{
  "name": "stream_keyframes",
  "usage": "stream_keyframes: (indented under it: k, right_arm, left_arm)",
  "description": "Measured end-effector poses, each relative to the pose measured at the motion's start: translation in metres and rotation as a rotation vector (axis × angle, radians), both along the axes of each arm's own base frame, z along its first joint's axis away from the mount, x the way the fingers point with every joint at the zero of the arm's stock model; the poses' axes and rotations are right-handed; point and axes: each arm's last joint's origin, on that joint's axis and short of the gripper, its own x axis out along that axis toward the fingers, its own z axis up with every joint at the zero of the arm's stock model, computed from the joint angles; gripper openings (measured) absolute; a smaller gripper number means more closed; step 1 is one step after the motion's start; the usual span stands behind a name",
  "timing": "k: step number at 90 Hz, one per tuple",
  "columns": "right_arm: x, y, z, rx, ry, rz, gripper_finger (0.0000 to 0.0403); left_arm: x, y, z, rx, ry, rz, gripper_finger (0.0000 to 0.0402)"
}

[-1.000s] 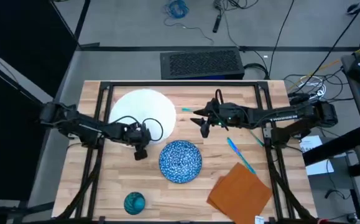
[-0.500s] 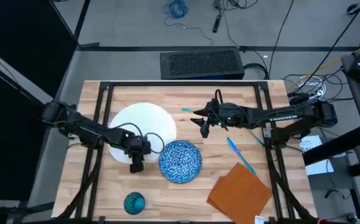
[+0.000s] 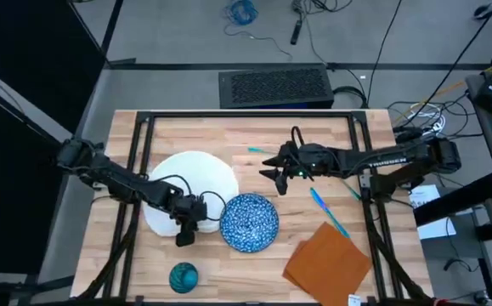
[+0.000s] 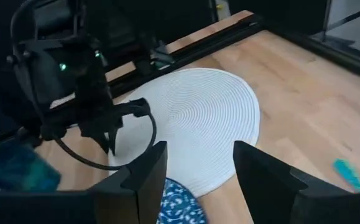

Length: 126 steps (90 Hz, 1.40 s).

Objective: Set table place
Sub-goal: Move the white tablemat to the center of the table

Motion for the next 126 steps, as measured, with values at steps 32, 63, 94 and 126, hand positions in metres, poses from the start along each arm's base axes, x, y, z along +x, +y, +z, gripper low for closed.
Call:
stream_keyframes:
  k: [32, 63, 94, 126]
  right_arm:
    - [-0.002, 0.01, -0.005, 0.067, 0.05, 0.003, 0.0171]
    - [-0.005, 0.012, -0.003, 0.082, 0.05, 0.004, 0.0171]
    - [-0.009, 0.012, 0.004, 0.073, 0.025, 0.008, 0.0171]
    - [-0.009, 0.011, 0.003, 0.065, 0.033, 0.006, 0.0171]
  left_arm:
    - [0.012, -0.003, 0.005, 0.016, -0.046, -0.054, 0.0]
    - [0.03, -0.014, -0.02, -0.056, -0.017, -0.151, 0.0]
    - [0.062, -0.015, -0.01, -0.016, -0.109, -0.225, 0.0]
    - [0.081, 0.02, -0.007, 0.029, -0.186, -0.161, 0.0]
